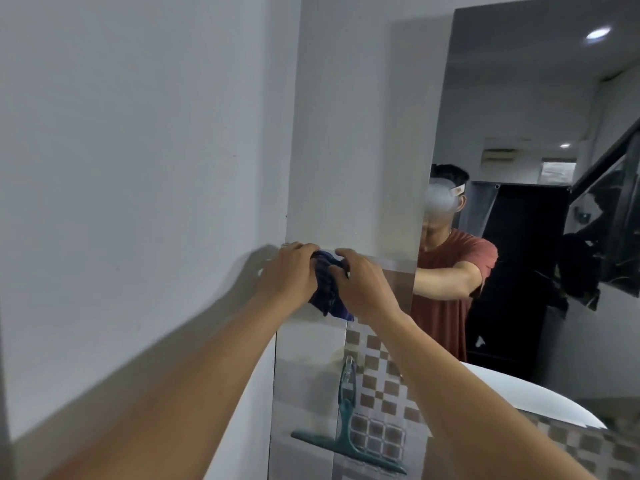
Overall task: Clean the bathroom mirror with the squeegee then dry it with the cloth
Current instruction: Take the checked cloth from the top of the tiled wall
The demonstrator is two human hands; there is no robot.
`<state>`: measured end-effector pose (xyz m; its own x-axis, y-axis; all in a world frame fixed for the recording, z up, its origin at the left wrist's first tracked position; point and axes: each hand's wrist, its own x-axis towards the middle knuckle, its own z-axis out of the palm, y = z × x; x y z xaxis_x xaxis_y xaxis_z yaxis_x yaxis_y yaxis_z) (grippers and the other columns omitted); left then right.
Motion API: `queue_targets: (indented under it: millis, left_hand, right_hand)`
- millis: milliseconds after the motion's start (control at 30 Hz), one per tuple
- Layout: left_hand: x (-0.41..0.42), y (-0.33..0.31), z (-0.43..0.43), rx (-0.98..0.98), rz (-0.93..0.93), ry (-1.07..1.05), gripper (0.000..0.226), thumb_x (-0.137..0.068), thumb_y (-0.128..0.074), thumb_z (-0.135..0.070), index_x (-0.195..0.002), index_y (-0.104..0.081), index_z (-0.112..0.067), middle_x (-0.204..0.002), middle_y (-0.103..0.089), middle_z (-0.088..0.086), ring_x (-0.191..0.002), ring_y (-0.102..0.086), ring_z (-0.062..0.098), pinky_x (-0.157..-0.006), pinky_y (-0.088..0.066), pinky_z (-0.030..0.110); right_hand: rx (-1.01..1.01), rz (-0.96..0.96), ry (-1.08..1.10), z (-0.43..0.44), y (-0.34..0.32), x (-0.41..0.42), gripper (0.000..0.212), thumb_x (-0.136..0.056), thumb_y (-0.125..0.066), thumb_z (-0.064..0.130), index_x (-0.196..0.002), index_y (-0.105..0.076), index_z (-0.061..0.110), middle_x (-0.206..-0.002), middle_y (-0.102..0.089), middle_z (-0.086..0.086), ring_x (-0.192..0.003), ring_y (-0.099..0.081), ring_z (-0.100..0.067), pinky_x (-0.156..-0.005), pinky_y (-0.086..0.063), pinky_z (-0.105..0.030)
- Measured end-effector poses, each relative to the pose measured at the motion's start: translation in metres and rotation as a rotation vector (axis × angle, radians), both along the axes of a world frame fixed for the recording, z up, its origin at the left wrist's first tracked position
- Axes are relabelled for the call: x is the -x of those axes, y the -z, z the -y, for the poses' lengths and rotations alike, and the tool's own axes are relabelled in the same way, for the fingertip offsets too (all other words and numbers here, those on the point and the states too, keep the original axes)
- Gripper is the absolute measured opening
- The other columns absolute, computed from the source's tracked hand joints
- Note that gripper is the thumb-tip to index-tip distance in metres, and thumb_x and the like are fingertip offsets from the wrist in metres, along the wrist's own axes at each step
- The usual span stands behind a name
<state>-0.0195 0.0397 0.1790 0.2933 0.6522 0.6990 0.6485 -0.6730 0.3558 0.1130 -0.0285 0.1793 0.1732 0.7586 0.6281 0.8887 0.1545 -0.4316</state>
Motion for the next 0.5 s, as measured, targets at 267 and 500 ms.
queue_targets:
  millis: [267, 500]
  left_hand:
    - [0.001, -0.005, 0.002, 0.087, -0.054, -0.044, 0.051, -0.094, -0.05, -0.018, -0.145, -0.052, -0.017, -0.139, -0.061, 0.01, -0.128, -0.053, 0.033, -0.106, -0.046, 0.05]
    - [-0.005, -0.018, 0.008, 0.109, -0.053, -0.018, 0.046, -0.093, -0.049, -0.009, -0.138, -0.057, -0.012, -0.136, -0.06, 0.012, -0.123, -0.055, 0.033, -0.097, -0.047, 0.04]
  right_hand:
    - [0.058, -0.015, -0.016, -0.013, -0.005, -0.003, 0.021, -0.098, -0.055, 0.019, -0.093, -0.073, 0.01, -0.089, -0.07, -0.01, -0.077, -0.062, -0.027, -0.07, -0.056, -0.042]
    - [0.056, -0.124, 0.012, -0.01, -0.008, -0.006, 0.016, -0.097, -0.059, 0.011, -0.097, -0.075, 0.008, -0.091, -0.071, -0.007, -0.076, -0.064, -0.02, -0.067, -0.058, -0.034]
